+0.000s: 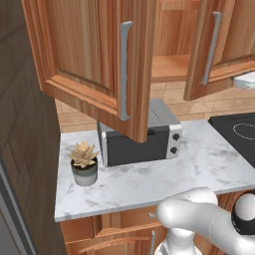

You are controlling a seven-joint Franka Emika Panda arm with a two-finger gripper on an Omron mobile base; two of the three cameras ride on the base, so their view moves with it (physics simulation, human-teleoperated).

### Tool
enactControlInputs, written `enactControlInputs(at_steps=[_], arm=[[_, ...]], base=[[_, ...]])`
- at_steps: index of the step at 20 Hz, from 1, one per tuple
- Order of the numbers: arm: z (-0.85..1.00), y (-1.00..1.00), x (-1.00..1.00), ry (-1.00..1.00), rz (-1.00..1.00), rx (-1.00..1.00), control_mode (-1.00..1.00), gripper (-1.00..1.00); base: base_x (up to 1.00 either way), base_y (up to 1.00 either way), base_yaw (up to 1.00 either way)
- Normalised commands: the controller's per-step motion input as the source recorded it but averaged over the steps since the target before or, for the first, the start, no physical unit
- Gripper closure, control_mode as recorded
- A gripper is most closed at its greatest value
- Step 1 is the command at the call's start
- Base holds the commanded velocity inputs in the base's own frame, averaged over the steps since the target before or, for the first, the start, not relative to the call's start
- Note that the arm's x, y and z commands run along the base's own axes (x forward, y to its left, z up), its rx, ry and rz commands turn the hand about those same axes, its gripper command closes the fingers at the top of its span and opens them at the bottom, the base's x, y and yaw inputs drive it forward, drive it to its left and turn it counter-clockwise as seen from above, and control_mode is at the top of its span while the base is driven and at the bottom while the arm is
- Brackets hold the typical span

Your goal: Close all open cabinet doors.

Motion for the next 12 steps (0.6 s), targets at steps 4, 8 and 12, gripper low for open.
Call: enactControlInputs(at_steps=[4, 8, 12], arm=[[0.00, 0.53, 0.72, 0.00, -0.27, -0.07, -1.00, -1.00], [0.00, 0.48, 0.77, 0.00, -0.27, -0.06, -1.00, -1.00], [0.00, 0.43, 0.78, 0.00, -0.25, -0.05, -1.00, -1.00]], base=[[0.00, 0.00, 0.00], [0.00, 0.00, 0.00], [0.00, 0.00, 0.00]])
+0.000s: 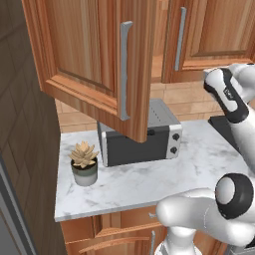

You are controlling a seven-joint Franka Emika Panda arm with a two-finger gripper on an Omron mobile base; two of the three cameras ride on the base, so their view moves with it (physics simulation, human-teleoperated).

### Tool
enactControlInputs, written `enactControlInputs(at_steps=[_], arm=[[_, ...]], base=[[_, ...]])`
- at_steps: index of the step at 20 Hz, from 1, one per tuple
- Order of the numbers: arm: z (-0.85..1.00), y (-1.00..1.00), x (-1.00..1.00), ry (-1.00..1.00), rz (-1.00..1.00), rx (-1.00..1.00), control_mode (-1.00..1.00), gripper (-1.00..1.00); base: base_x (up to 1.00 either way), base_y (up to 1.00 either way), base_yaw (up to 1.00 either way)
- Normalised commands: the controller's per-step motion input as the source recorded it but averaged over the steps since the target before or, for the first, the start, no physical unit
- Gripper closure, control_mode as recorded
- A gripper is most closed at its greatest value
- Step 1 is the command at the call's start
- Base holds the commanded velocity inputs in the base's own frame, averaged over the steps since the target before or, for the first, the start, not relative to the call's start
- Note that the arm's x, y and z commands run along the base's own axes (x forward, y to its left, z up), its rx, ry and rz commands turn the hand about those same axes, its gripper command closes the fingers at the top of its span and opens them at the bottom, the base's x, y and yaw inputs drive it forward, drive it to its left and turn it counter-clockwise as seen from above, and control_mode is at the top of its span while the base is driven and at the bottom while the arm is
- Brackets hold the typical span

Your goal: Close all open cabinet doors.

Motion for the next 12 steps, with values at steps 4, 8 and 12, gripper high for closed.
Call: enactControlInputs(at_steps=[4, 8, 12], arm=[[0.00, 0.40, 0.77, 0.00, -0.22, -0.04, -1.00, -1.00], [0.00, 0.22, 0.66, 0.02, -0.18, -0.03, -1.00, -1.00], [-0.08, 0.00, 0.40, 0.21, -0.06, -0.05, -1.00, -1.00]], base=[[0.00, 0.00, 0.00], [0.00, 0.00, 0.00], [0.00, 0.00, 0.00]])
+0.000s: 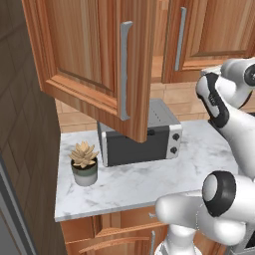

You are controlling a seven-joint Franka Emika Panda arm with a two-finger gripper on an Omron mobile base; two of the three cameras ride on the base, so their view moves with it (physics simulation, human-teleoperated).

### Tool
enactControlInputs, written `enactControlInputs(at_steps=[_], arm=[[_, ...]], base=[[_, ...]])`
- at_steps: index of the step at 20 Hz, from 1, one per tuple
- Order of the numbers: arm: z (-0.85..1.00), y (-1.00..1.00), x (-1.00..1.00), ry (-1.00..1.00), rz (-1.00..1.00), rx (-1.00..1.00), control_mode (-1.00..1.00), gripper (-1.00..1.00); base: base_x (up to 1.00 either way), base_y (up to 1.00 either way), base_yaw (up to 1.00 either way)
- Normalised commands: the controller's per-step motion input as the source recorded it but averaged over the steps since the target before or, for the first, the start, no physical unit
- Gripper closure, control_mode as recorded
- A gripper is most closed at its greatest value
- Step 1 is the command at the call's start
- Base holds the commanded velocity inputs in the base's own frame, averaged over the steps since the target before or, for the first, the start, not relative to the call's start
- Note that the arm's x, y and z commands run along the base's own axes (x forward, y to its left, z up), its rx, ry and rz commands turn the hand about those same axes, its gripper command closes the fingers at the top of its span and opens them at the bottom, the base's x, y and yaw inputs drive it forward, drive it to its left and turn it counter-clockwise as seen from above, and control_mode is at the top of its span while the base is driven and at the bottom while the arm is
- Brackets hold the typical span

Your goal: Close all open cabinet doors.

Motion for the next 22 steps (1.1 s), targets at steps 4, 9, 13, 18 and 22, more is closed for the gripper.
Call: enactControlInputs(at_steps=[4, 9, 13, 18, 22], arm=[[-0.05, 0.04, -0.02, 0.19, -0.01, -0.01, -1.00, -1.00], [0.00, 0.22, -0.64, 0.02, 0.00, -0.05, -1.00, -1.00], [0.00, 0.35, -0.94, 0.00, 0.00, -0.06, -1.00, -1.00], [0.00, 0.48, -1.00, -0.02, 0.02, -0.10, -1.00, -1.00], [0.00, 0.63, -0.96, -0.03, 0.07, -0.13, -1.00, -1.00]], base=[[0.00, 0.00, 0.00], [0.00, 0.00, 0.00], [0.00, 0.00, 0.00], [0.00, 0.00, 0.00], [0.00, 0.00, 0.00]])
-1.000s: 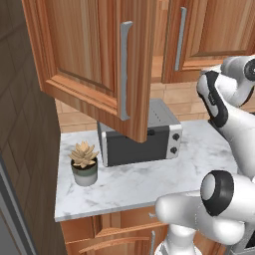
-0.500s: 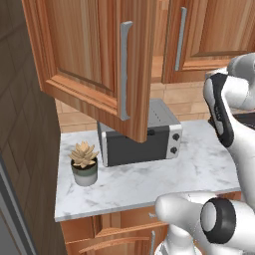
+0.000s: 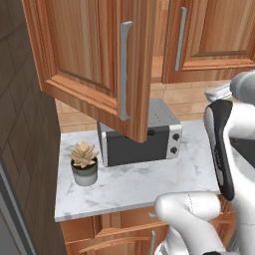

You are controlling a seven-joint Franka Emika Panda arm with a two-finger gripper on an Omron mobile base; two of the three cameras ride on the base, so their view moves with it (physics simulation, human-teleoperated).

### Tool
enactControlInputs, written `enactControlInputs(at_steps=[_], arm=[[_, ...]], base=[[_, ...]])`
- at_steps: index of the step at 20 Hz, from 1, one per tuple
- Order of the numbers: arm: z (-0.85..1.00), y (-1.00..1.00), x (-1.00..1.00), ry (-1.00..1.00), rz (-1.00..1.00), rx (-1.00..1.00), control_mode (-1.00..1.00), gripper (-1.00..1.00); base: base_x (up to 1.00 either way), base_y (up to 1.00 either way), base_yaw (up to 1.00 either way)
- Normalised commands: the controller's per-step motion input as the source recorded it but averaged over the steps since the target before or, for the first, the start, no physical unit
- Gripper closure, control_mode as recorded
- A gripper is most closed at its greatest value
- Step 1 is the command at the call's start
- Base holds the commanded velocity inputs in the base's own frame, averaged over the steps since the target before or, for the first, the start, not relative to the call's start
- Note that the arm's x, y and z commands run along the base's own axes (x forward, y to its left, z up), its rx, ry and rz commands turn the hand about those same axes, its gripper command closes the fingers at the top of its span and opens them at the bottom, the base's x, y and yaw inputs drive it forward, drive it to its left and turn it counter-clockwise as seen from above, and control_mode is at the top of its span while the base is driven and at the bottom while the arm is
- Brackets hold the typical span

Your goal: Close all open cabinet doors.

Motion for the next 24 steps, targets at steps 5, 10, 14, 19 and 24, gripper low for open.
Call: enactControlInputs(at_steps=[5, 10, 14, 19, 24], arm=[[0.00, 0.76, -0.78, -0.02, 0.20, -0.17, -1.00, -1.00], [0.00, 0.65, -0.65, -0.05, 0.33, -0.20, -1.00, -1.00], [0.00, 0.68, -0.60, -0.06, 0.34, -0.21, -1.00, -1.00], [0.00, 0.83, -0.71, -0.12, 0.24, -0.25, -1.00, -1.00], [0.00, 0.94, -0.74, -0.19, 0.10, -0.28, -1.00, -1.00]], base=[[0.00, 0.00, 0.00], [0.00, 0.00, 0.00], [0.00, 0.00, 0.00], [0.00, 0.00, 0.00], [0.00, 0.00, 0.00]])
